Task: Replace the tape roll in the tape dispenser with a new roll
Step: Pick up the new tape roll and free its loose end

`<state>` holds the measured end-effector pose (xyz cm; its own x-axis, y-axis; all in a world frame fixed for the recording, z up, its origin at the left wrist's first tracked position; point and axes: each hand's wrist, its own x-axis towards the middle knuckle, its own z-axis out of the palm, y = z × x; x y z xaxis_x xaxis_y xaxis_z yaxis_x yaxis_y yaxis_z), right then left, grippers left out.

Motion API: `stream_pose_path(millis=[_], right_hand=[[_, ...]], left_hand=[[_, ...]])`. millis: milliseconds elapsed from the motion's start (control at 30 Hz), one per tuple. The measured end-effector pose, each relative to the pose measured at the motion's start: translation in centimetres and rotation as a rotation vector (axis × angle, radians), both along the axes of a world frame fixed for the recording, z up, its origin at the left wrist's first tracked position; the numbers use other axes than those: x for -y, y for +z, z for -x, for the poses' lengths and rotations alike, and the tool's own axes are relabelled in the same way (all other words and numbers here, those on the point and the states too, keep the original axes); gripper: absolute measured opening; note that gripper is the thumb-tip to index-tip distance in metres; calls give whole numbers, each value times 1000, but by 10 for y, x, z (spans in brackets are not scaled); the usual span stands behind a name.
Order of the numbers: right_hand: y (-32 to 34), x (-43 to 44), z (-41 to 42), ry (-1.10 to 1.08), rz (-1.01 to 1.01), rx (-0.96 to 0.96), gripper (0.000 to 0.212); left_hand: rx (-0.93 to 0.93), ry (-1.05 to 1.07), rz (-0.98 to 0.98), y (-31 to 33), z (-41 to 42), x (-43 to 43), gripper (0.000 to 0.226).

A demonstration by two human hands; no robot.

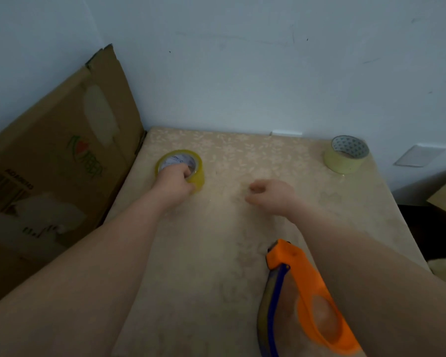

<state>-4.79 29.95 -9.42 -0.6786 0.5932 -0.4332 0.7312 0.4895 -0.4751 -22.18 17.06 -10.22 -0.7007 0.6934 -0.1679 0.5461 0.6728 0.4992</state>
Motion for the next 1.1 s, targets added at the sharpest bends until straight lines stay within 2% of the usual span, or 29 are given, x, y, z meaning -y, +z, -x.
stream_pose_path(millis=[133,267,333,400,467,633,733,900,967,1033,1067,1100], right_hand=[[4,17,-9,-67,77,-106,42],[18,35,-14,-249,76,-373,35],[24,45,-16,-340,143,-511,37],[31,60,-22,-373,262,-602,45],[36,74,-27,-390,390,-646,54],[50,112,-57,-427,616,-709,61],[58,134,-79,-437,768,-706,48],[61,158,-108,-496,879,-765,23],[63,167,-117,-572,919,-802,31],[62,174,-126,-581,982,-834,51],[62,178,-132,-575,1023,-845,52],[61,181,-136,-573,1063,-850,44]], left_hand=[[208,76,-285,5,-21,11,14],[662,217,-513,25,-54,23,13],[881,264,-587,37,-73,31,8],[1012,276,-619,46,-90,41,23],[1065,258,-616,52,-106,52,36],[1150,225,-565,67,-148,92,43],[1137,194,-531,77,-168,117,44],[1099,184,-556,85,-193,147,36],[1090,192,-610,89,-204,157,25],[1110,193,-670,91,-212,165,23],[1133,186,-694,91,-215,168,23],[1157,178,-715,92,-217,172,23]])
